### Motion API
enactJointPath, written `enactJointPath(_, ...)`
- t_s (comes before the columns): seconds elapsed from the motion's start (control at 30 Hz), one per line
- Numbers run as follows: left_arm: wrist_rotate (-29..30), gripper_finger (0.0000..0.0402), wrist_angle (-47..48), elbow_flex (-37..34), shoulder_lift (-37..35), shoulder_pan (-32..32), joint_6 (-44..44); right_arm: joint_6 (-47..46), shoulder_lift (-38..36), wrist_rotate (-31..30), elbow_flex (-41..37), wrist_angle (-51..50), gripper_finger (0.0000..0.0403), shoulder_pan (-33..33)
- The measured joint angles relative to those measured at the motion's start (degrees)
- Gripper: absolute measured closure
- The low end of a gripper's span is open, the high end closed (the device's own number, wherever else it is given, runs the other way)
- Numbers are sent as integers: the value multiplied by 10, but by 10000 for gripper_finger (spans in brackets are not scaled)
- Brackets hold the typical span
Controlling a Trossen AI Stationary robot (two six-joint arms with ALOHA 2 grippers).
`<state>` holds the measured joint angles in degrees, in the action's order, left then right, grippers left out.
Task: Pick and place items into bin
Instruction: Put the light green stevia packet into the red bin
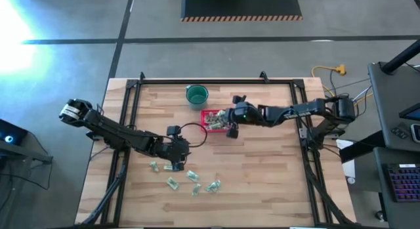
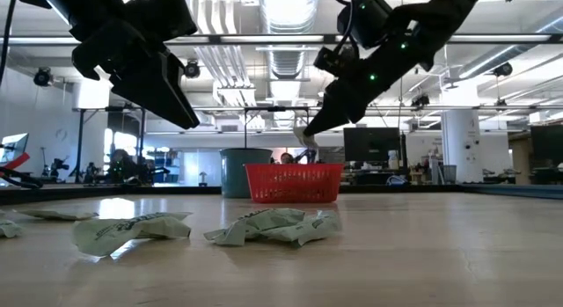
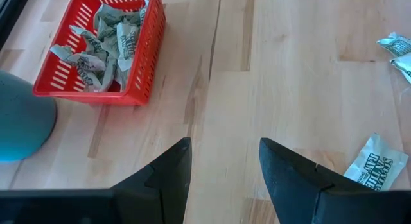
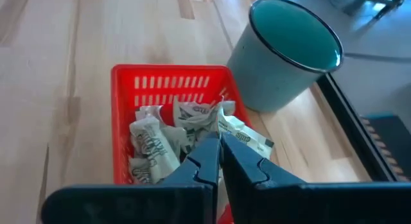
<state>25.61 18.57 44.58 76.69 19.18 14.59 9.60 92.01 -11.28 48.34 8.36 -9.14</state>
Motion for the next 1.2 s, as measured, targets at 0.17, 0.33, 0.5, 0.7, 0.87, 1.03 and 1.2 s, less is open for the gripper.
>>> enactJointPath(0.17, 0, 235, 0, 0, 0, 0, 0, 3, 0, 12, 0, 0, 385, -11)
enactJointPath(0.33, -3, 235, 0, 0, 0, 0, 0, 14, 1, 14, 0, 0, 342, -11)
enactJointPath(0.5, -17, 235, 10, 0, 0, 0, 11, 15, 1, 14, 0, 0, 287, -10)
enactJointPath(0.7, -125, 235, 121, 4, 0, 1, 112, 40, 1, 13, 0, 0, 250, -10)
enactJointPath(0.87, -173, 235, 222, 4, 0, 19, 209, 56, 1, 13, 0, 0, 243, -10)
enactJointPath(1.03, -211, 235, 271, 4, 0, 42, 256, 59, 1, 13, 0, 1, 247, -10)
enactJointPath(1.2, -206, 235, 249, 3, 0, 50, 255, 67, 1, 13, 0, 3, 255, -10)
